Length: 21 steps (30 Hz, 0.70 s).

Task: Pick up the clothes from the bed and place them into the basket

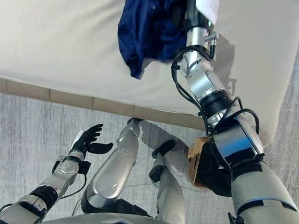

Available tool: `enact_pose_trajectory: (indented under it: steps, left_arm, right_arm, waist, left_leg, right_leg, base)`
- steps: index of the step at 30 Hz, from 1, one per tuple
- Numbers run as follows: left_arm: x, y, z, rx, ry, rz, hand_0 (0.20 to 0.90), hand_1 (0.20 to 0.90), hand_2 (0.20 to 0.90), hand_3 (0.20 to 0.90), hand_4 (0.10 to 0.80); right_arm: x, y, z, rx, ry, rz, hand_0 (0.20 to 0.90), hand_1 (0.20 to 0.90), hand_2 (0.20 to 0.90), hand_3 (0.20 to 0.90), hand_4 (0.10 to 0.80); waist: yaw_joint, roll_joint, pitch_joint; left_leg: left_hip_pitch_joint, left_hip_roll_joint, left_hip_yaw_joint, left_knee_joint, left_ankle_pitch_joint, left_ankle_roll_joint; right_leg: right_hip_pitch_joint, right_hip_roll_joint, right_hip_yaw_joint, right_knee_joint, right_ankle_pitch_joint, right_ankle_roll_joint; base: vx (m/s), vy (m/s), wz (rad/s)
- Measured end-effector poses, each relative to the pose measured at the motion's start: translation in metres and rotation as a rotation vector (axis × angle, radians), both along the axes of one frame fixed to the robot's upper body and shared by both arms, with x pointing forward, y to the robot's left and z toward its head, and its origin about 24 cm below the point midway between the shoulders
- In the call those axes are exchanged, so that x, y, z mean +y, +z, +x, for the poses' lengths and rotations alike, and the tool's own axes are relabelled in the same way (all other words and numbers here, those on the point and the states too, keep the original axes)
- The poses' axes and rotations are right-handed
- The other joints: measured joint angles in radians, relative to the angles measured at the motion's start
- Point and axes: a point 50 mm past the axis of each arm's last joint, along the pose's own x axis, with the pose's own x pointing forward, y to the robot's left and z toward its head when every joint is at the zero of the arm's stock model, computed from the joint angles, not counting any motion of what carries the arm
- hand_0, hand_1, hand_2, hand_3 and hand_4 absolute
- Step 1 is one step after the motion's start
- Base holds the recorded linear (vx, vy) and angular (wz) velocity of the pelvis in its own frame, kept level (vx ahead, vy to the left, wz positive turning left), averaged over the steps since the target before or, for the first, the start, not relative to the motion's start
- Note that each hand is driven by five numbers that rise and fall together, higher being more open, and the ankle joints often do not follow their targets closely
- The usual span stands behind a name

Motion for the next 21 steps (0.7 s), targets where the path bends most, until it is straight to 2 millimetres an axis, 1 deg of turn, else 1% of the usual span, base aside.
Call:
enact_pose_trajectory:
  steps: [1,2,3,4,5,6,8,9,11,12,13,14,18,19,21]
  left_arm:
    - [0.007,-0.002,-0.006,0.023,0.018,0.028,0.900,0.900,0.900,0.900,0.800]
    - [0.012,-0.002,-0.007,0.031,0.028,0.047,0.900,0.900,0.900,0.900,0.800]
    - [0.016,-0.001,-0.008,0.035,0.034,0.061,0.900,0.900,0.900,0.900,0.800]
    - [0.018,-0.001,-0.008,0.043,0.044,0.070,0.900,0.900,0.900,0.900,0.800]
    - [0.020,-0.001,-0.009,0.048,0.053,0.074,0.900,0.900,0.900,0.900,0.800]
    - [0.024,-0.002,-0.012,0.073,0.067,0.087,0.900,0.900,0.900,0.900,0.800]
    - [0.025,-0.005,-0.016,0.110,0.062,0.101,0.900,0.900,0.900,0.900,0.800]
    - [0.024,-0.007,-0.018,0.125,0.056,0.105,0.900,0.900,0.900,0.900,0.800]
    - [0.021,-0.011,-0.021,0.152,0.040,0.106,0.900,0.900,0.900,0.900,0.800]
    - [0.018,-0.012,-0.021,0.163,0.036,0.094,0.900,0.900,0.900,0.900,0.800]
    - [0.017,-0.013,-0.021,0.167,0.032,0.088,0.900,0.900,0.900,0.900,0.800]
    - [0.011,-0.014,-0.019,0.173,0.021,0.065,0.900,0.900,0.900,0.900,0.800]
    - [-0.009,-0.023,-0.022,0.211,-0.034,0.015,0.900,0.900,0.900,0.900,0.800]
    - [-0.015,-0.028,-0.026,0.233,-0.057,0.004,0.900,0.900,0.900,0.900,0.800]
    - [-0.022,-0.035,-0.038,0.276,-0.081,-0.015,0.900,0.900,0.900,0.900,0.800]
  right_arm:
    - [-0.007,0.012,-0.011,-0.087,-0.012,-0.002,0.300,0.300,0.300,0.200,0.100]
    - [-0.016,0.023,-0.018,-0.155,-0.033,0.003,0.300,0.300,0.300,0.200,0.100]
    - [-0.027,0.036,-0.027,-0.219,-0.051,0.023,0.300,0.300,0.300,0.200,0.100]
    - [-0.039,0.047,-0.035,-0.270,-0.070,0.046,0.300,0.300,0.300,0.200,0.100]
    - [-0.045,0.053,-0.040,-0.302,-0.080,0.064,0.300,0.300,0.300,0.200,0.100]
    - [-0.058,0.065,-0.052,-0.373,-0.104,0.104,0.300,0.300,0.300,0.200,0.100]
    - [-0.073,0.074,-0.061,-0.419,-0.138,0.129,0.300,0.300,0.300,0.200,0.100]
    - [-0.082,0.077,-0.064,-0.428,-0.164,0.133,0.300,0.300,0.300,0.200,0.100]
    - [-0.096,0.077,-0.066,-0.420,-0.210,0.160,0.300,0.300,0.300,0.200,0.100]
    - [-0.101,0.078,-0.066,-0.408,-0.229,0.171,0.300,0.300,0.300,0.200,0.100]
    - [-0.103,0.078,-0.066,-0.405,-0.239,0.168,0.300,0.300,0.300,0.200,0.100]
    - [-0.109,0.080,-0.068,-0.406,-0.272,0.154,0.300,0.300,0.300,0.200,0.100]
    - [-0.126,0.089,-0.075,-0.426,-0.357,0.107,0.300,0.300,0.300,0.200,0.100]
    - [-0.133,0.091,-0.076,-0.424,-0.392,0.093,0.300,0.300,0.300,0.200,0.100]
    - [-0.144,0.092,-0.074,-0.403,-0.448,0.084,0.300,0.300,0.300,0.200,0.100]
  waist:
    - [-0.012,-0.001,-0.001]
    - [-0.032,-0.002,-0.001]
    - [-0.054,-0.004,-0.003]
    - [-0.074,-0.010,-0.007]
    - [-0.087,-0.016,-0.012]
    - [-0.119,-0.026,-0.019]
    - [-0.166,-0.032,-0.031]
    - [-0.182,-0.031,-0.034]
    - [-0.214,-0.031,-0.077]
    - [-0.237,-0.019,-0.090]
    - [-0.246,-0.014,-0.100]
    - [-0.271,0.003,-0.121]
    - [-0.299,0.060,-0.191]
    - [-0.308,0.078,-0.206]
    - [-0.321,0.092,-0.243]
  left_leg:
    - [0.074,-0.002,0.029,-0.013,-0.023,0.009]
    - [0.115,-0.001,0.035,-0.022,-0.028,0.010]
    - [0.146,0.000,0.042,-0.026,-0.039,0.027]
    - [0.167,0.000,0.055,-0.034,-0.044,0.035]
    - [0.175,0.000,0.061,-0.036,-0.047,0.039]
    - [0.195,0.001,0.085,-0.037,-0.053,0.048]
    - [0.220,0.001,0.113,-0.039,-0.058,0.057]
    - [0.237,0.001,0.124,-0.043,-0.052,0.063]
    - [0.251,-0.001,0.147,-0.050,-0.051,0.068]
    - [0.275,-0.003,0.166,-0.060,-0.047,0.073]
    - [0.282,-0.003,0.169,-0.066,-0.046,0.074]
    - [0.305,-0.003,0.179,-0.085,-0.046,0.074]
    - [0.356,-0.001,0.190,-0.146,-0.037,0.075]
    - [0.389,0.002,0.199,-0.166,-0.036,0.075]
    - [0.416,0.010,0.208,-0.188,-0.036,0.075]
  right_leg:
    - [0.065,0.001,0.027,-0.023,-0.001,0.002]
    - [0.106,0.002,0.038,-0.039,-0.001,0.002]
    - [0.131,-0.005,0.046,-0.048,-0.003,0.000]
    - [0.143,-0.009,0.054,-0.050,-0.005,-0.002]
    - [0.146,-0.009,0.064,-0.049,-0.005,-0.002]
    - [0.156,-0.012,0.087,-0.049,-0.004,-0.001]
    - [0.171,-0.016,0.110,-0.049,0.008,0.005]
    - [0.181,-0.016,0.124,-0.049,0.018,-0.002]
    - [0.180,-0.022,0.143,-0.055,0.028,-0.001]
    - [0.197,-0.026,0.151,-0.061,0.032,-0.004]
    - [0.202,-0.027,0.152,-0.065,0.033,-0.002]
    - [0.218,-0.029,0.156,-0.079,0.034,-0.002]
    - [0.248,-0.028,0.164,-0.107,0.034,-0.002]
    - [0.264,-0.022,0.173,-0.108,0.034,-0.002]
    - [0.272,-0.013,0.182,-0.108,0.034,-0.002]
  base:
    - [0.126,0.004,-0.47]
    - [0.154,0.025,-0.36]
    - [0.156,0.015,-0.17]
    - [0.128,0.001,-0.19]
    - [0.180,-0.027,-0.38]
    - [0.192,-0.039,-0.48]
    - [0.152,-0.052,-0.45]
    - [0.072,-0.029,-0.36]
    - [0.075,-0.009,-0.39]
    - [0.042,-0.024,-0.27]
    - [0.006,-0.054,-0.21]
    - [-0.016,-0.059,-0.12]
    - [-0.028,-0.057,-0.12]
    - [-0.017,-0.061,-0.25]
    - [-0.003,-0.072,-0.26]
